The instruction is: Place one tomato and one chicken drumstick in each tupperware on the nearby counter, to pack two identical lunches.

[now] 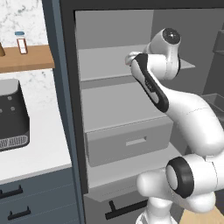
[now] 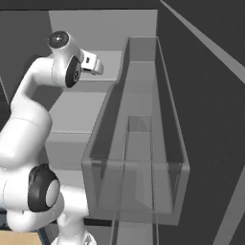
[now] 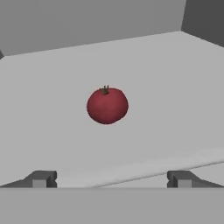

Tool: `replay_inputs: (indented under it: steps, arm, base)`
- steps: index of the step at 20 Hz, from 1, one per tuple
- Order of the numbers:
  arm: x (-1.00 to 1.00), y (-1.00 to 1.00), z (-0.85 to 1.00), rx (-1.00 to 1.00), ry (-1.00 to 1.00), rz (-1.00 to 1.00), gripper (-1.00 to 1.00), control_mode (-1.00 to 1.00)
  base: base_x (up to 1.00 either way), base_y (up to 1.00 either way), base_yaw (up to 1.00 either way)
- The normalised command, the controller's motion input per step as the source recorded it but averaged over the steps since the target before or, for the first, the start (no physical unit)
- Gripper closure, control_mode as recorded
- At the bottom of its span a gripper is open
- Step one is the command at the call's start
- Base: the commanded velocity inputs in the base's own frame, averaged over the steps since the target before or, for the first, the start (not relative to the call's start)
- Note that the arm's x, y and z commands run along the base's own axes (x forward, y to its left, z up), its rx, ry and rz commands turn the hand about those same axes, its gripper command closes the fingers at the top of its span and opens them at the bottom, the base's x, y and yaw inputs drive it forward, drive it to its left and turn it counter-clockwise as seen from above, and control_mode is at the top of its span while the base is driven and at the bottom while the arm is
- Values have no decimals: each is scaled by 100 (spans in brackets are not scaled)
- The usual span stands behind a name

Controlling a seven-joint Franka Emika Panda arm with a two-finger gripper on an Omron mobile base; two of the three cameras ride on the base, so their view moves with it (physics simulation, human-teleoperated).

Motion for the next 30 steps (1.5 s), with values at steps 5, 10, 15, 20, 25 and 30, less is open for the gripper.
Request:
replay_inputs:
  steps: [5,10,15,20,25,30]
  arm:
    - [57,11,-2,0,4,0,-100,-100]
    - [41,17,-1,-2,5,0,-100,-100]
    - [22,1,-13,0,2,0,-100,-100]
    - [21,0,-22,0,0,-1,-100,-100]
    - [33,0,-20,0,0,-1,-100,-100]
    - [41,-1,-2,0,0,-1,-100,-100]
  base:
    - [0,0,0]
    - [0,0,0]
    - [0,0,0]
    - [0,0,0]
    - [0,0,0]
    - [0,0,0]
